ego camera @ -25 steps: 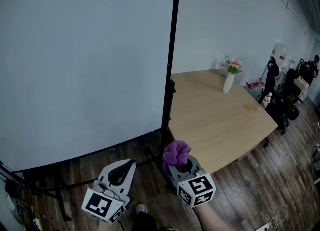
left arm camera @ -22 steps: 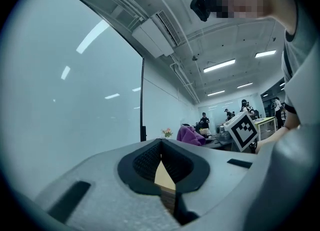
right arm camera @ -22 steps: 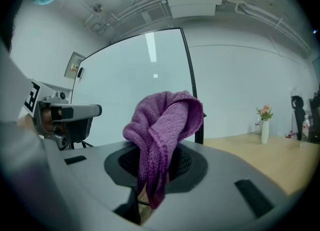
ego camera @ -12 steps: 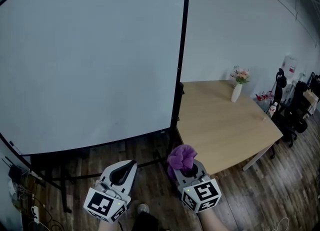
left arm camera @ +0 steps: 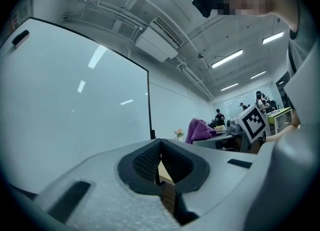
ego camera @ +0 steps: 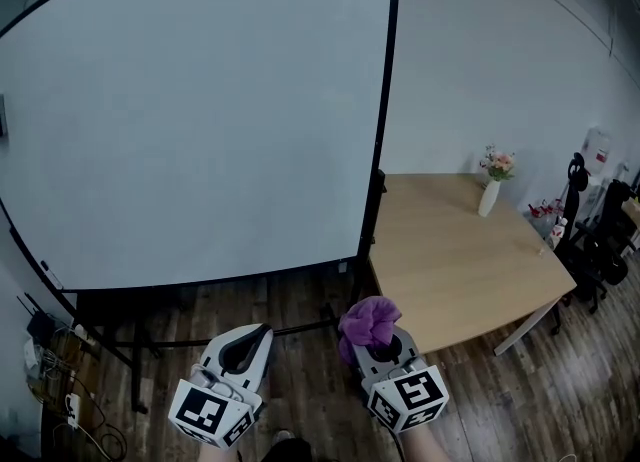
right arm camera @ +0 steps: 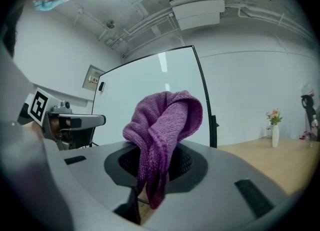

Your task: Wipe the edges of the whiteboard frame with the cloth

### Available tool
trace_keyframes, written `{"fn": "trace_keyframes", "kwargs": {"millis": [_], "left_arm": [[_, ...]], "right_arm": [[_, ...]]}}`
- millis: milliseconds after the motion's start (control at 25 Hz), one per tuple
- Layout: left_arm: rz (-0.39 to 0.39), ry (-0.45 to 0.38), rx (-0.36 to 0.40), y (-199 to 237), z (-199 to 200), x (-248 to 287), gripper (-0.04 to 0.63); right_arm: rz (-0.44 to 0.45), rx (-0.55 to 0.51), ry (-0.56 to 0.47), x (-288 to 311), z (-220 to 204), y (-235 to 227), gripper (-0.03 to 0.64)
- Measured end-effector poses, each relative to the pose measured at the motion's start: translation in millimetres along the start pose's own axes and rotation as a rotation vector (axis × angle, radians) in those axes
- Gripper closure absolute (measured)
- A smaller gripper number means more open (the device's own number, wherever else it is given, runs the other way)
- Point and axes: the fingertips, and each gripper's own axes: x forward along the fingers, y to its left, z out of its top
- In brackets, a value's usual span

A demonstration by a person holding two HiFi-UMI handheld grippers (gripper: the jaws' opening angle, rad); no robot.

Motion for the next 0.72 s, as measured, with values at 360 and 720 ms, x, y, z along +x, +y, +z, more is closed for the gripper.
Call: {"fn": "trace_keyframes", "kwargs": {"millis": [360,720], "left_arm": [[0.091,-0.015,0.012,19.0,8.7,-38.3,0.580],[0.161,-0.012,0.020,35.6,18.1,-98.8,0.580]], "right_arm": [[0.042,-0.012,-0.010,2.2,0.6,24.2,0.531],[0.053,-0.015,-0.027,-5.6,6.8,65.9,0.531]]}}
